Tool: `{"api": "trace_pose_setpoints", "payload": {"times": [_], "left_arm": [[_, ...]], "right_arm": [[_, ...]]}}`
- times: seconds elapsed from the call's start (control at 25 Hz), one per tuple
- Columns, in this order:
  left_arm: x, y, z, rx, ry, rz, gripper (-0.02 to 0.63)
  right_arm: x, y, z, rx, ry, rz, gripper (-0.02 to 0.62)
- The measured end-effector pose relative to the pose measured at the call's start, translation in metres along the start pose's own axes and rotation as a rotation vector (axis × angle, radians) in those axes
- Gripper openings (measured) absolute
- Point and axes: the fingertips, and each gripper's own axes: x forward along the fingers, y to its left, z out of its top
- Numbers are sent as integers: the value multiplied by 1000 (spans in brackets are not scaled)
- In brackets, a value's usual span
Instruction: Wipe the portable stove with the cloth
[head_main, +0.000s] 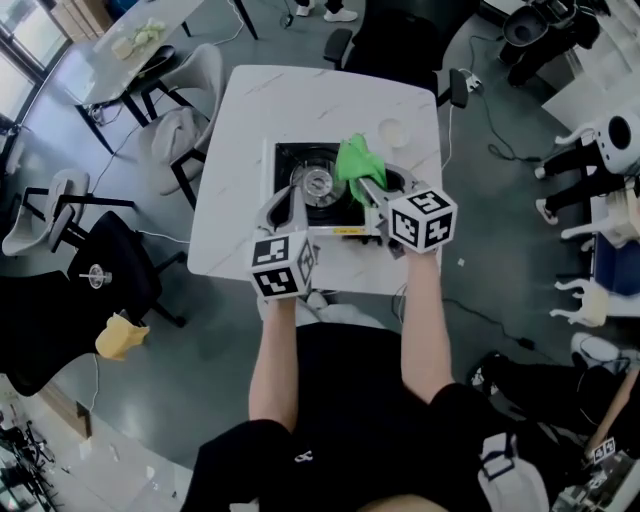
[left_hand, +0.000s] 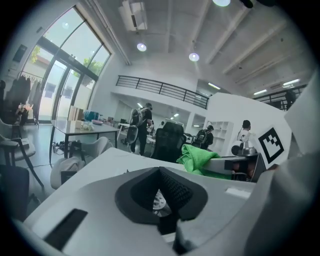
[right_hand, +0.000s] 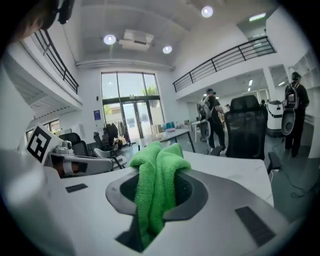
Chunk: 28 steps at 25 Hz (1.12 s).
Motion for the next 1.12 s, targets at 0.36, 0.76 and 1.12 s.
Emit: {"api": "trace_pose_setpoints", "payload": {"times": [0.36, 0.76, 1.12], "left_arm": [[-20, -24, 95, 103, -256, -2, -5], [-12, -62, 118, 197, -296, -46, -5], [-2, -94, 115, 264, -259, -110, -5]], "right_arm": [[-42, 18, 101, -146, -346, -107, 63], [-73, -4, 122, -185, -371, -241, 61], [-97, -23, 129, -180, -389, -281, 61]]}}
